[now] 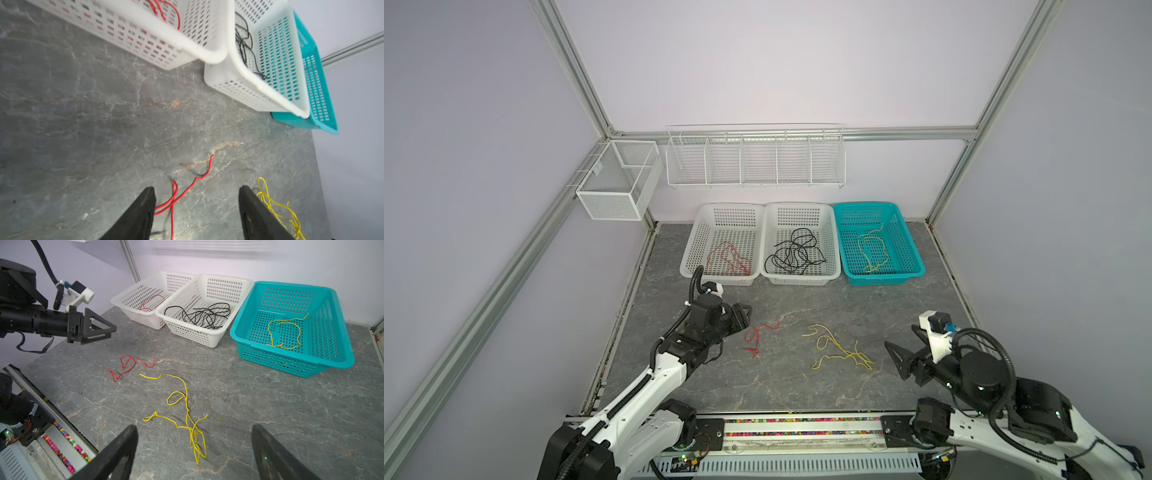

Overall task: Untangle the cables
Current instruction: 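Move the open left gripper back down toward the remaining red wire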

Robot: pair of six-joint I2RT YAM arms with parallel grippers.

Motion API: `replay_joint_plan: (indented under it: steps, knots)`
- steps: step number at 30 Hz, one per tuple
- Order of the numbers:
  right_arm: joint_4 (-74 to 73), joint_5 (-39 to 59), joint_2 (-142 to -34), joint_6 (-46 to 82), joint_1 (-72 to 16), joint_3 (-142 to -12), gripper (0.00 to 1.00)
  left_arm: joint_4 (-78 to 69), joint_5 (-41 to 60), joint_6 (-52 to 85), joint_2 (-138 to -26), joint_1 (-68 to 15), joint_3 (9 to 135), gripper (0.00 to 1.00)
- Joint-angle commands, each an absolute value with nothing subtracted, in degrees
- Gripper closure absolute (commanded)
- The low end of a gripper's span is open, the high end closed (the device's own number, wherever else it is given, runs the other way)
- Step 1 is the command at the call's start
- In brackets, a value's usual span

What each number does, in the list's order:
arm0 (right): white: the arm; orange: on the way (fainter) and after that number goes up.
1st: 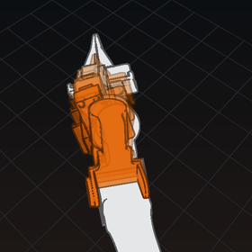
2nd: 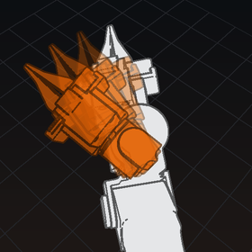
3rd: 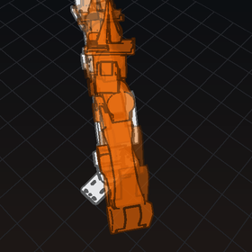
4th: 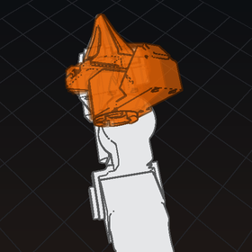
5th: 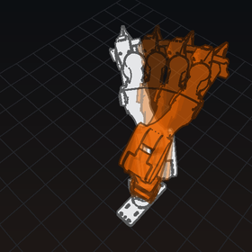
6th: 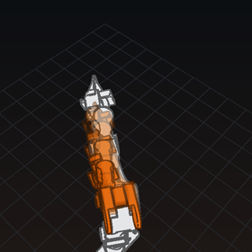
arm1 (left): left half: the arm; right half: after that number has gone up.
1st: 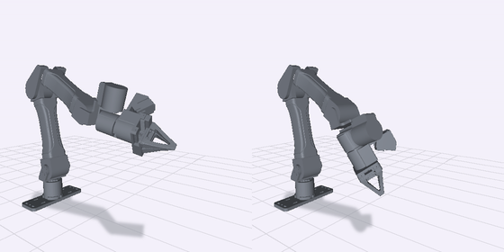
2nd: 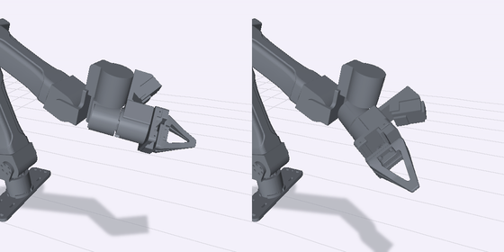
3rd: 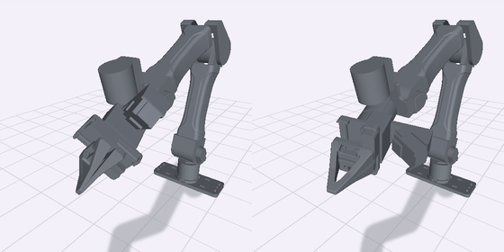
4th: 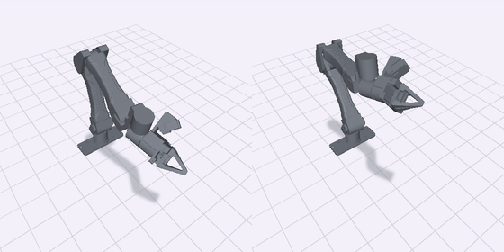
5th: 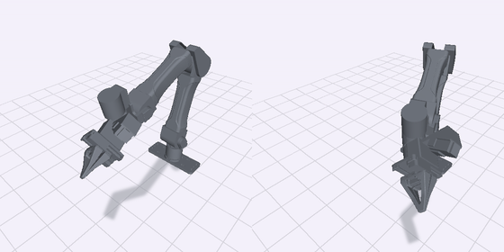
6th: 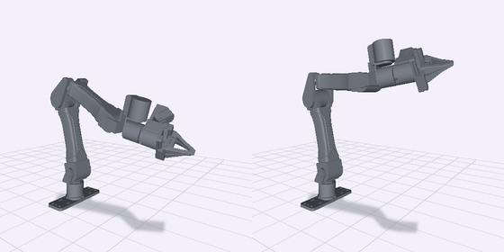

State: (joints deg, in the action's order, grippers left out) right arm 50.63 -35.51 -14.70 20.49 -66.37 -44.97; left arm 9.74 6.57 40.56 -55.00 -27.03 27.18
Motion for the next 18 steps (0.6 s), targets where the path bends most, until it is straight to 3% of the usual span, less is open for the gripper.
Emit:
replay_joint_plan:
  steps: [1,10,18]
  knots:
    - [49.23,-35.60,-13.65,19.36,-66.10,-44.48,0.12,7.98,7.40,40.98,-54.57,-28.71,24.19,0.36]
    - [49.22,-35.53,-13.45,19.16,-66.12,-44.48,0.12,7.52,6.24,37.11,-56.29,-29.38,20.71,0.38]
    - [49.13,-35.42,-13.54,18.98,-66.16,-44.42,0.12,4.24,6.84,35.28,-61.20,-29.36,20.64,0.47]
